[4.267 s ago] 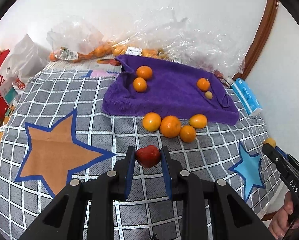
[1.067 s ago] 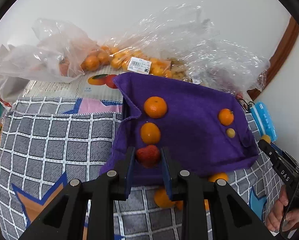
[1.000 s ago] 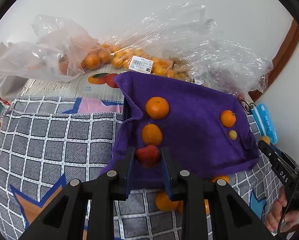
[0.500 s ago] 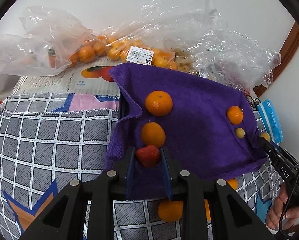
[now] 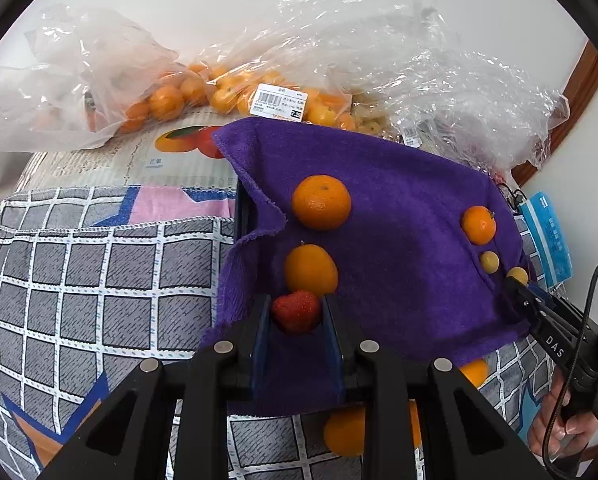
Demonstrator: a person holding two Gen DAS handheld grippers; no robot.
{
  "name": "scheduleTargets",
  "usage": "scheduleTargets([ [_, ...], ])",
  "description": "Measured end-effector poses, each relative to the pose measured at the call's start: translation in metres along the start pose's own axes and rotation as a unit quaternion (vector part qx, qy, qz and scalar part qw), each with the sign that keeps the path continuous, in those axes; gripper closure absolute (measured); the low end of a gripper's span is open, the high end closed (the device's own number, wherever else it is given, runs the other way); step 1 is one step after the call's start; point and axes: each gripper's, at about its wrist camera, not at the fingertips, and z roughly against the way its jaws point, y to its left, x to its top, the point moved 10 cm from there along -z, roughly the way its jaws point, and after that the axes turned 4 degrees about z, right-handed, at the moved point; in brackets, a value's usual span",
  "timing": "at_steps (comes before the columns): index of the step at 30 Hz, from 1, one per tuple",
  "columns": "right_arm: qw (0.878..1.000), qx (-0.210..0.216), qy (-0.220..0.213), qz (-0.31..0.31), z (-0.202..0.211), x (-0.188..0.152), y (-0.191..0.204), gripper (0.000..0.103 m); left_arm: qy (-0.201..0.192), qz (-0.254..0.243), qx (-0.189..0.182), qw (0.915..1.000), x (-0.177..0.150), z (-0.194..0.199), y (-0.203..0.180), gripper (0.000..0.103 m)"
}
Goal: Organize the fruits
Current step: 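Lower the pear and red fruit onto the towel and open both grippers, then move the right tool to the large orange while the left returns to the fruit row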
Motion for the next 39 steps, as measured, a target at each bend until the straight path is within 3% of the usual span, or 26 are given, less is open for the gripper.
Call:
scheduleTargets([
  [9,1.000,-0.007,0.019,0.012,-0.011,-0.007,0.000,0.076,0.007,-0.026,0.013,0.9996,-0.012,-0.010,-0.008,0.079],
  [22,0.999,-0.012,0.028,0.013,-0.005,-0.011,-0.002,0.073,0.028,-0.018,-0.009,0.9994,-0.022,-0.015,-0.013,0.077],
  [31,1.000,-0.007,-0.017,0.014,0.036,-0.003,0.008,0.052,0.019,-0.006,-0.022,0.9996,-0.026,0.010,-0.013,0.060],
  [39,0.999,0.021,-0.044,0.003,0.071,-0.006,0.022,0.052,-0.019,0.000,-0.008,0.9998,-0.034,0.049,-0.003,0.060],
])
